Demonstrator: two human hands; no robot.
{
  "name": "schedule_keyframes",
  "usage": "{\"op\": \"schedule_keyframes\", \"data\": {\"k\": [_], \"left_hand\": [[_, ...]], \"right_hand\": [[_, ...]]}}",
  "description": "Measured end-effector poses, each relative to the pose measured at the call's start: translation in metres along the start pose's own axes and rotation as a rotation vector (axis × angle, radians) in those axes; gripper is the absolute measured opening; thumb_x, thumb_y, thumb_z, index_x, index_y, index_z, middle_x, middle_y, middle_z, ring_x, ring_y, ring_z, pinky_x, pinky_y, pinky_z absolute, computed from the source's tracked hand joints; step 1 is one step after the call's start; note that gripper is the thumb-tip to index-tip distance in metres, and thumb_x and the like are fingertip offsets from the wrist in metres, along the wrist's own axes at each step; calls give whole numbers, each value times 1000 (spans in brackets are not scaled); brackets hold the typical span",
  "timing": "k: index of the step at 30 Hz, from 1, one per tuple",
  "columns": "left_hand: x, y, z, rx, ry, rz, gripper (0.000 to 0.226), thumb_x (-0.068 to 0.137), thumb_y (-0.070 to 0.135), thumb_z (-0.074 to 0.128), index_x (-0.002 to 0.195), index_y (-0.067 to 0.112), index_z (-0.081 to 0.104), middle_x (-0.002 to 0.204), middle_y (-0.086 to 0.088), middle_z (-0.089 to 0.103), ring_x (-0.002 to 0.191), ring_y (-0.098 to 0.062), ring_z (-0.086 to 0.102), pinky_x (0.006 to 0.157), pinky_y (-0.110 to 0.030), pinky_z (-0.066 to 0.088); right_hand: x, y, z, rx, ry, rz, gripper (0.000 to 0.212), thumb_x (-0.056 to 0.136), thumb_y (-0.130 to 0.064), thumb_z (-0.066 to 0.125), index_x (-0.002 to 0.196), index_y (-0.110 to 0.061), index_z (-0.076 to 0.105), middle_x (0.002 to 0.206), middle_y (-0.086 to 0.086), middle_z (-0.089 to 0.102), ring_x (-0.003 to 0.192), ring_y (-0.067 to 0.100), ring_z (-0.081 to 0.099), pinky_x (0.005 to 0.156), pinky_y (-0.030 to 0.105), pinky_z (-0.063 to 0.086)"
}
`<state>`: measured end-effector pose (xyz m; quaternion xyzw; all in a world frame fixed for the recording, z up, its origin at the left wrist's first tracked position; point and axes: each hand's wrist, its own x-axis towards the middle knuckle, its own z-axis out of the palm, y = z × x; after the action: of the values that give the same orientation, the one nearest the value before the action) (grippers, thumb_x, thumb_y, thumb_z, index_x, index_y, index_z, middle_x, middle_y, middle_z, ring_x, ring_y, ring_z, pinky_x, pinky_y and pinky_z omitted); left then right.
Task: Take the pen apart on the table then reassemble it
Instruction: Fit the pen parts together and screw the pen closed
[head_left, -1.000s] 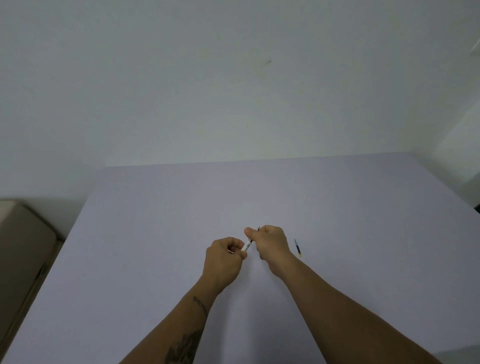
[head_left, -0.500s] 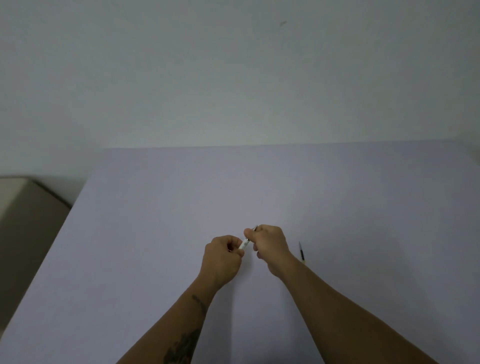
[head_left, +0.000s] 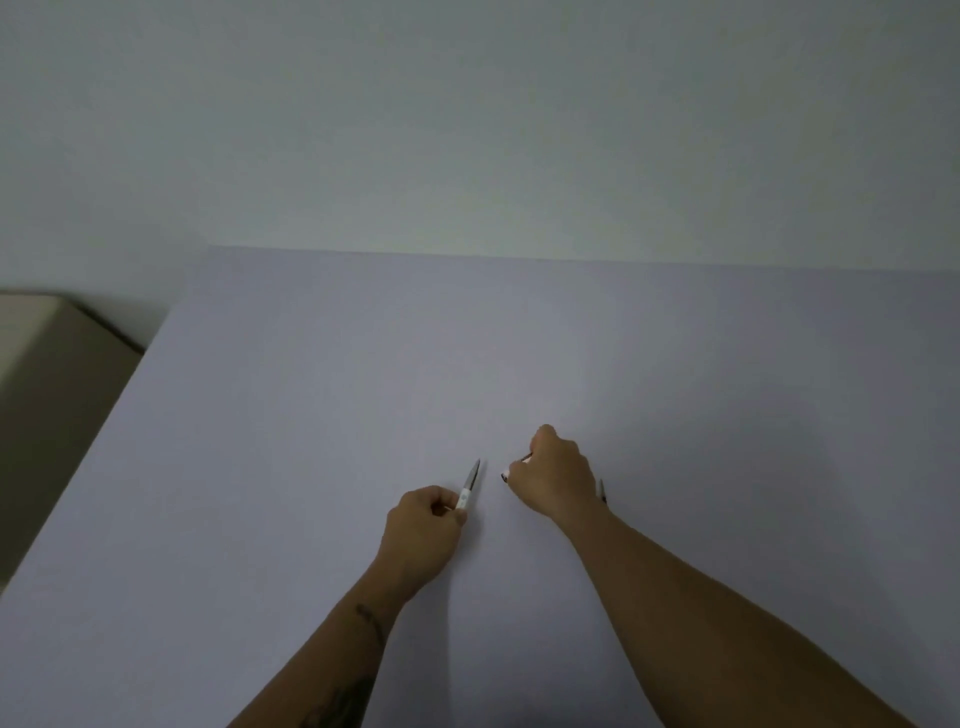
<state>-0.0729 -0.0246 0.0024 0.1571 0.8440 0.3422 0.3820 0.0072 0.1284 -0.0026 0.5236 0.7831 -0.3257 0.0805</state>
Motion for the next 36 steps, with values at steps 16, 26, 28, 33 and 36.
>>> {"op": "schedule_keyframes", "data": {"k": [16, 26, 28, 33, 36], "left_hand": [[-11, -25, -12, -69, -25, 2, 15, 88, 17, 62, 75, 23, 68, 70, 4, 65, 64, -13, 56, 61, -26, 47], [-11, -33, -22, -99, -56, 39, 12, 82, 14, 66, 73, 20, 70, 66, 5, 63, 63, -16, 57, 66, -31, 49], [-12, -34, -24, -103, -63, 48, 12, 81, 13, 67, 73, 20, 71, 64, 5, 62, 62, -16, 56, 65, -31, 48], [-14, -31, -28, -110, -94, 87, 10, 81, 11, 68, 76, 17, 72, 62, 5, 59, 61, -16, 53, 65, -32, 47], [-16, -28, -29, -113, -106, 119, 9, 81, 10, 68, 77, 17, 73, 60, 6, 58, 60, -16, 52, 65, -33, 47]], "right_hand": [[-17, -8, 11, -44, -51, -29, 27, 79, -12, 54, 106, -10, 54, 104, 9, 61, 87, 26, 59, 65, 31, 44], [-41, 8, 25, 62, 10, -10, 26, 88, -20, 62, 112, -11, 62, 110, 8, 66, 101, 30, 65, 75, 29, 47], [-44, 5, 18, 357, 10, 22, 12, 85, -14, 65, 93, -10, 73, 88, 7, 73, 79, 21, 72, 68, 27, 56], [-55, -22, -18, 886, 65, 44, 14, 82, 1, 65, 86, -9, 74, 73, 10, 70, 65, 17, 64, 53, 21, 45], [-63, -33, -26, 963, 79, 20, 15, 85, 1, 63, 85, -12, 71, 76, 10, 71, 67, 15, 67, 52, 19, 46]]}}
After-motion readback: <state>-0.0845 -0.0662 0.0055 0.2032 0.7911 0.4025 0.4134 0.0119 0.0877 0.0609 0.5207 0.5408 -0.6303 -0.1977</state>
